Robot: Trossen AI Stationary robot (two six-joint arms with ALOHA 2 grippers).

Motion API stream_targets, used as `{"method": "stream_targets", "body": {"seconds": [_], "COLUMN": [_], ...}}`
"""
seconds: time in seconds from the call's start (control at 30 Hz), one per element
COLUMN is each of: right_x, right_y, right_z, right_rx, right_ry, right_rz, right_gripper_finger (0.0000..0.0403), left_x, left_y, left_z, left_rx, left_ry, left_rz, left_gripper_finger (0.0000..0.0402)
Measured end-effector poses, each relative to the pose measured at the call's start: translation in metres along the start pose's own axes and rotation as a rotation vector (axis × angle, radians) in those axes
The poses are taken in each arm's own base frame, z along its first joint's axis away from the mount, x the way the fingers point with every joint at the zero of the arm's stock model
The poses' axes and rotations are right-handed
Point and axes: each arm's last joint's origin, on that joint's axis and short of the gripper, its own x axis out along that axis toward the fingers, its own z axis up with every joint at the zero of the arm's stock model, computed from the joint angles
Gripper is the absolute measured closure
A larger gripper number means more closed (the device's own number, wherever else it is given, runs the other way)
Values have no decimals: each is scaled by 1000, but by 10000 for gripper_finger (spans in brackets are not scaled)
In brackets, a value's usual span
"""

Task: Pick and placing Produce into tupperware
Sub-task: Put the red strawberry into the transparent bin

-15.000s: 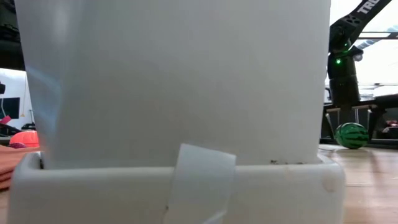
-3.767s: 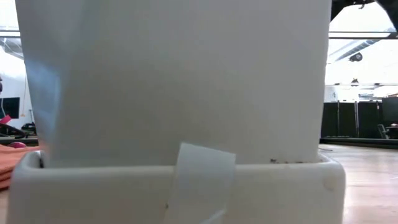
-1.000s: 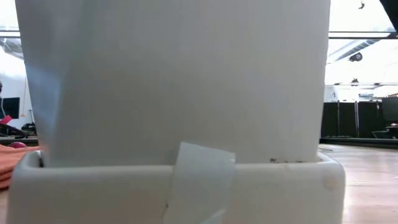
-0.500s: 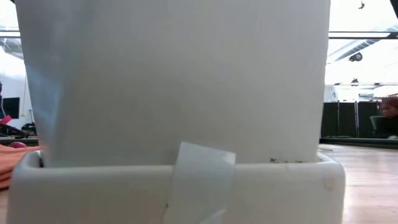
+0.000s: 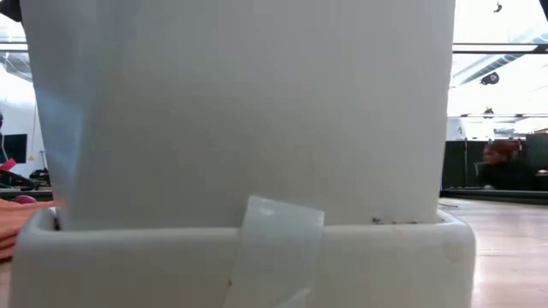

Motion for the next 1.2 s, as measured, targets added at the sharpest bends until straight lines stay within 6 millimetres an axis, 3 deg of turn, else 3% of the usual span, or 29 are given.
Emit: {"method": "stream_targets", "body": {"seconds": [0.27,0.53,0.7,1.2], "right_x": [1,3,3,3], "right_y": [0,-2,-2,-2], "right_z": [0,2,2,2], "right_rx": [7,20,24,56], "right_ry": [10,7,6,8], "right_rz": [9,7,7,7], "right_gripper_finger": [35,35,34,34], "left_x": [18,46,58,93], "left_y": [-2,19,28,46], "left_z": [4,17,31,32], "left_rx": [-135,-267,-274,-203], "left_ry": [87,210,201,409], "left_rz": [72,227,164,223], "left_gripper_finger": [59,59,59,75]}}
